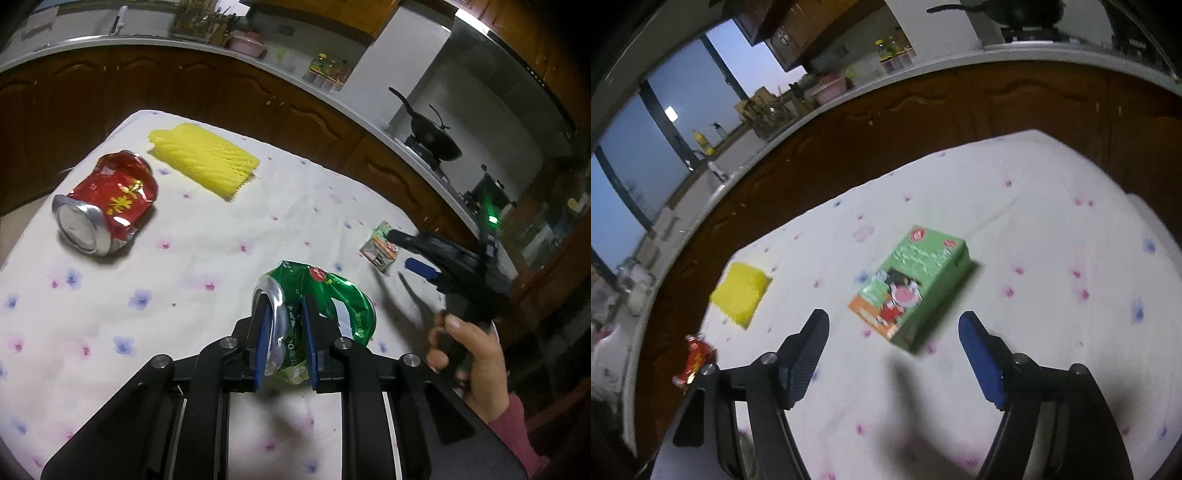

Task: Collect trash
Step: 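Grasp the crushed green can with the left tool while the right tool grasps the green milk carton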

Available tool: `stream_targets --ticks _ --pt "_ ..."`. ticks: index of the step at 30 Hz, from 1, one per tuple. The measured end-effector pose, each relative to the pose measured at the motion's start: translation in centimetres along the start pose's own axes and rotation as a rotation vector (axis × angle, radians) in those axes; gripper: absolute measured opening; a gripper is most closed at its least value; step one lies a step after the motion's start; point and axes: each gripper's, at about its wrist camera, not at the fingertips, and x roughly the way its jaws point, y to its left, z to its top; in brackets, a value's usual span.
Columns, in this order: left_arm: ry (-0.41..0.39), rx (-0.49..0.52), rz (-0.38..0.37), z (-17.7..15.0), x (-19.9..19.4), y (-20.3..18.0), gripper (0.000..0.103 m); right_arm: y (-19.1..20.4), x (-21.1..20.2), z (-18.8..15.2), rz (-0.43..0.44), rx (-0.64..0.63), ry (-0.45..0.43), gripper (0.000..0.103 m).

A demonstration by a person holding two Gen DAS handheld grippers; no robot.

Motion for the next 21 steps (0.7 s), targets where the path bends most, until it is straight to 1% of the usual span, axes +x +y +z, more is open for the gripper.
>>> stream_targets --ticks 1,3,5,7,9,10,11,16,19,20,21 --pt "-0.002 -0.005 0.0 0.0 -0.1 0.2 0.015 0.5 1.1 0.3 -0.04 0.0 0.019 0.075" --pt "-0.008 -0.011 0.003 0.1 -0.4 0.5 0.015 0.8 2.6 0.6 -0.074 0.021 0.042 0.075" --pt "-0.01 -0.016 0.002 0.1 -0.5 0.7 0.015 1.1 3.6 0.8 -0.105 0.036 0.032 0.073" --pt "-0.009 -0.018 -0.003 0.1 -0.5 0.7 0.015 1.7 4.2 1.0 -0.145 0.019 0.027 0.073" --pt "-0.009 -0.014 -0.007 0.1 -0.4 0.5 0.014 1.7 4.3 0.9 -0.143 0.021 0.031 0.068" --pt "-0.01 -0.012 -0.011 0.2 -0.4 0.5 0.014 1.8 4.2 0.8 -0.141 0.013 0.031 0.061" --pt "-0.011 -0.01 -0.012 0.2 -0.4 0.4 0.014 1.9 4.1 0.8 -0.144 0.007 0.032 0.059" --pt "-0.011 -0.016 -0.016 0.1 -0.5 0.8 0.014 1.7 4.3 1.2 -0.126 0.056 0.024 0.067" --pt "-0.012 -0.024 -0.018 0.1 -0.6 0.9 0.014 1.4 5.0 1.3 -0.121 0.069 0.037 0.067" --pt "-0.014 -0.025 -0.018 0.1 -0.7 0.9 0.014 1.3 4.8 1.2 -0.119 0.06 0.026 0.057" --pt "-0.017 -0.026 -0.019 0.1 -0.8 0.8 0.014 1.1 4.8 1.2 -0.097 0.061 0.031 0.047"
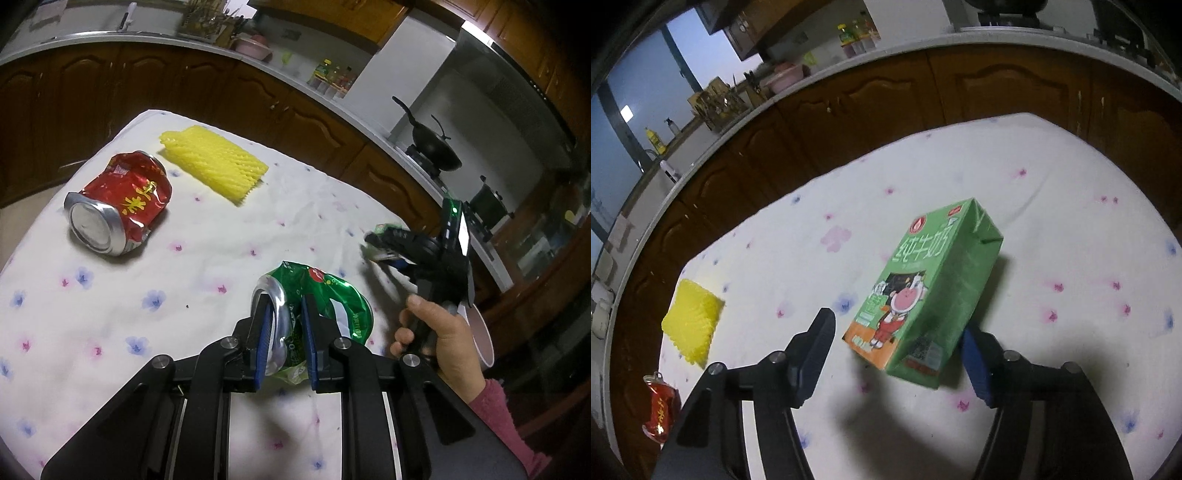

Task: Collect trash
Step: 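Grasp the crushed green can with the left tool while the right tool grasps the green milk carton, then carry the green can and milk carton over the bin with both tools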

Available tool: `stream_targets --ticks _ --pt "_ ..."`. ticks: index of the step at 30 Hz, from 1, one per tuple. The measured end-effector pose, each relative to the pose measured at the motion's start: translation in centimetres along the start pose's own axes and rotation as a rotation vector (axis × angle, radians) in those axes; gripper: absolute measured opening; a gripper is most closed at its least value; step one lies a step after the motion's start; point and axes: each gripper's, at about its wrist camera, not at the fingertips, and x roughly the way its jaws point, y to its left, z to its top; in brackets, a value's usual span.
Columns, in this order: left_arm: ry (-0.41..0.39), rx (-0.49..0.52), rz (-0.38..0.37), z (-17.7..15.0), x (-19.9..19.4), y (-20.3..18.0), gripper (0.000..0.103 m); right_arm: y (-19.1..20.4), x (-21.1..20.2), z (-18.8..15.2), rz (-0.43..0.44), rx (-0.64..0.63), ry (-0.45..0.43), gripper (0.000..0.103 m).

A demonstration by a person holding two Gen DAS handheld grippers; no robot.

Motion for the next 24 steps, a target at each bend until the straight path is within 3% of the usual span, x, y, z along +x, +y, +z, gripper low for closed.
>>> stream_targets --ticks 1,6,13,24 --pt "-0.001 0.0 -0.002 0.0 0.0 -0.1 0.014 -0.3 0.0 0.0 0.012 0.005 0.006 0.036" --pt "-0.004 0.009 -0.019 0.4 0.1 -0.8 0.014 -2.0 -1.7 -1.0 0.083 0.007 -0.006 0.036" --pt "-0.018 0.039 -0.059 0.8 0.2 -3.4 0.014 -4.6 -7.3 -2.7 0.175 -0.063 -0.029 0.036" --pt "0.021 0.135 -0.162 -0.1 2.6 -11.1 0.014 -11.1 -16.4 -5.6 0.165 -0.107 -0.081 0.036"
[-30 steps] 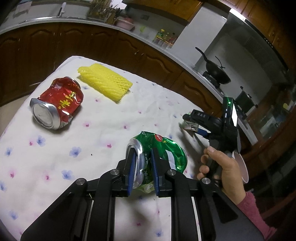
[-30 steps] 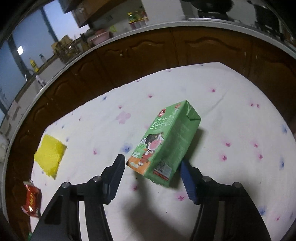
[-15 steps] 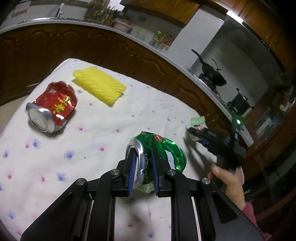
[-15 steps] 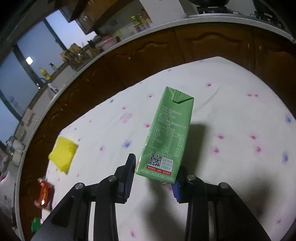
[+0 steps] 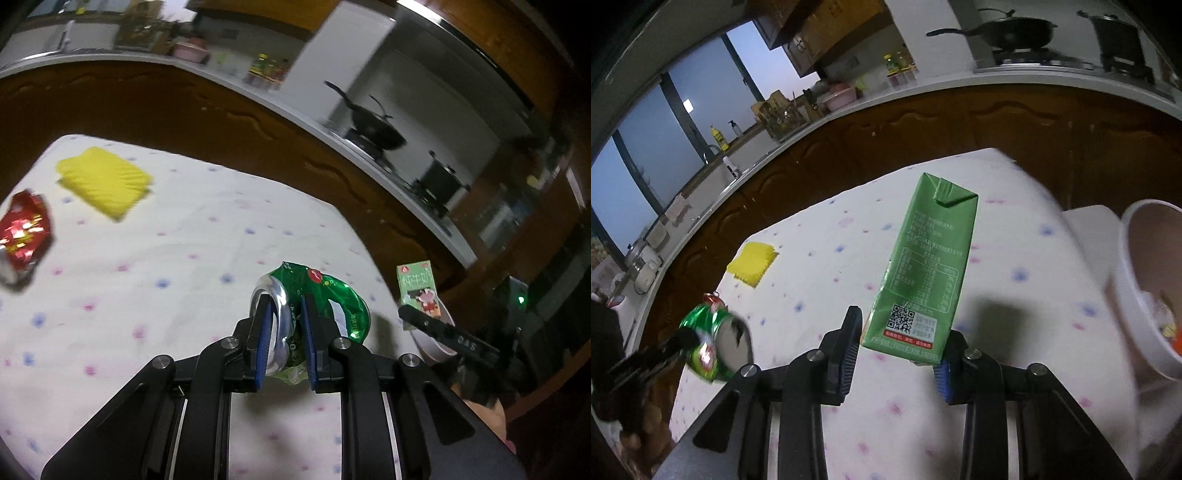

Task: Collect trash
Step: 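Carry the green can and milk carton over the bin with both tools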

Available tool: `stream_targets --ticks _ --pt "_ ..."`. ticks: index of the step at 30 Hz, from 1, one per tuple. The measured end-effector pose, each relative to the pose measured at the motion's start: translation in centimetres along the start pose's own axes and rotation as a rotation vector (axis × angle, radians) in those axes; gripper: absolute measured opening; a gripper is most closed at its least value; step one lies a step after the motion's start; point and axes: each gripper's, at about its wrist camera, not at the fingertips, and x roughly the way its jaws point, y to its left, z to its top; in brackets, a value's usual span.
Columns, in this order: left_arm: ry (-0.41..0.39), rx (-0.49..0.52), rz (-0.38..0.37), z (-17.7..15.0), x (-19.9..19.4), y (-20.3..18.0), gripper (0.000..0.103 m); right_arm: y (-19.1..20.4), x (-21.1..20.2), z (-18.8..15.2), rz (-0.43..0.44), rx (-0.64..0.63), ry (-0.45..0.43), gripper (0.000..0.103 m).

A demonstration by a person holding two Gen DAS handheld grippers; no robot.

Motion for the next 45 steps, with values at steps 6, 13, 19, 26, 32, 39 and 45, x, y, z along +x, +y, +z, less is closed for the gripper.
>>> stream_targets --ticks 6,13,19,26,32,39,45 --pt "0.027 0.067 -0.058 0.0 2.2 -4.9 0.014 -3.4 -4.0 -1.0 -0.047 0.015 -0.031 0.036" --pt "0.059 0.132 -0.122 -0.6 4.5 -10.2 0.014 -7.0 -7.6 -1.9 -0.113 0.033 -0.069 0.036" --pt "0.093 0.185 -0.164 -0.9 6.8 -14.3 0.014 -10.7 -10.3 -2.0 -0.166 0.07 -0.099 0.036" --pt "0.124 0.239 -0.187 -1.0 9.6 -18.3 0.014 -13.9 -11.7 -1.8 -0.197 0.095 -0.113 0.036" --pt "0.142 0.257 -0.197 -1.0 11.5 -20.7 0.014 -15.6 -12.2 -1.6 -0.208 0.104 -0.122 0.036" --pt "0.158 0.278 -0.204 -1.0 13.7 -23.3 0.014 -17.4 -12.3 -1.1 -0.215 0.108 -0.122 0.036" --pt "0.171 0.309 -0.206 -0.9 15.7 -25.6 0.013 -18.5 -12.0 -0.5 -0.218 0.095 -0.105 0.036"
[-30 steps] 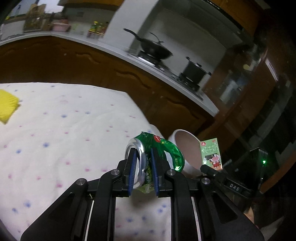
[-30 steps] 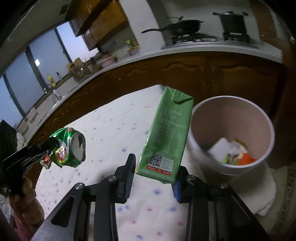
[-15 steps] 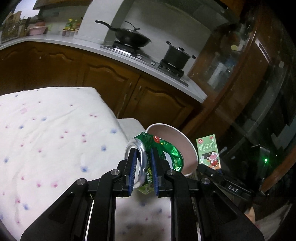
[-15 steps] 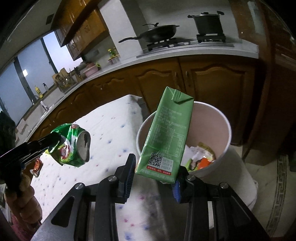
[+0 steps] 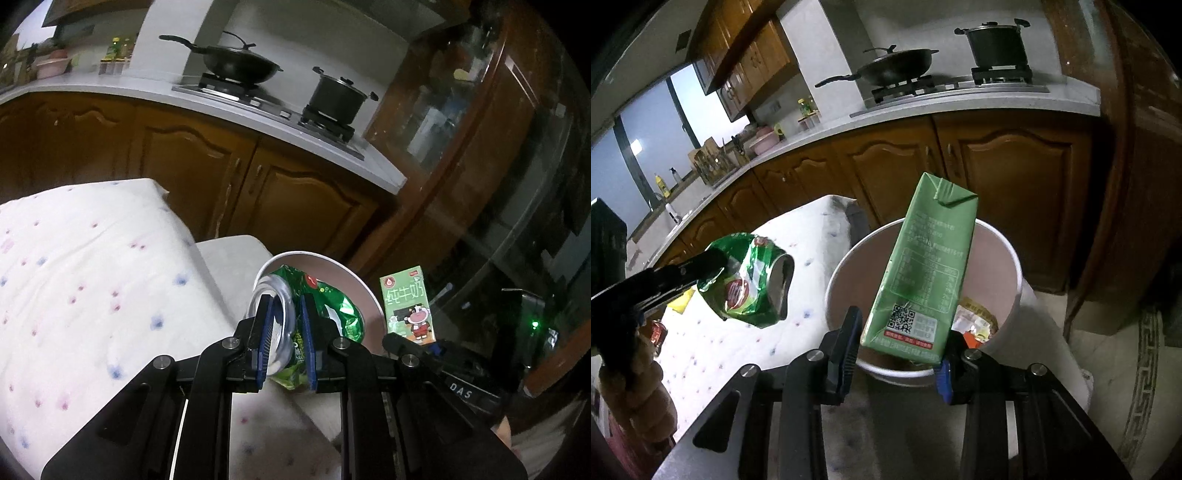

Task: Collect trash
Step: 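Carry the green can and milk carton over the bin with both tools, then open both tools over the bin to drop can and carton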

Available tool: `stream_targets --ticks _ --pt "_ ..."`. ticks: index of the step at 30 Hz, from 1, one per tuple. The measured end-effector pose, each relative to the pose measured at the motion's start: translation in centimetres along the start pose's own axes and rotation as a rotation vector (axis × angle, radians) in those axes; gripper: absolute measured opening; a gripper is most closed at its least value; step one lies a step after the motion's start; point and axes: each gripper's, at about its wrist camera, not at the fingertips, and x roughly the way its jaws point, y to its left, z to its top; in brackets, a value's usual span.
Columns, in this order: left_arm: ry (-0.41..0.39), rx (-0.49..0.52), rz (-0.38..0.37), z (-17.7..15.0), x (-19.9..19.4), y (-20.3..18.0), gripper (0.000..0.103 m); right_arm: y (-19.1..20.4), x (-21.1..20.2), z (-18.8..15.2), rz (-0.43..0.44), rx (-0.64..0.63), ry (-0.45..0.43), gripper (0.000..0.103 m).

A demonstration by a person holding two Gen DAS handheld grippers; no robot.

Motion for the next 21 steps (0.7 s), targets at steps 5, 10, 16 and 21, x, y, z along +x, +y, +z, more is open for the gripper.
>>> stream_targets --ticks 5,10,16,21 --pt "0.017 0.026 0.002 0.6 1.9 -1.3 0.012 -0.3 0.7 0.5 -0.006 -0.02 0.016 0.036" --pt "0.04 0.044 0.005 1.1 3.8 -2.1 0.011 -1.0 1.8 0.8 -0.01 -0.021 0.045 0.036" --pt "0.064 0.054 0.015 1.1 5.6 -2.3 0.011 -1.7 2.7 1.1 -0.023 -0.03 0.065 0.036" --pt "0.106 0.049 0.029 1.0 7.0 -2.2 0.015 -2.0 3.3 1.4 -0.037 -0.02 0.087 0.039"
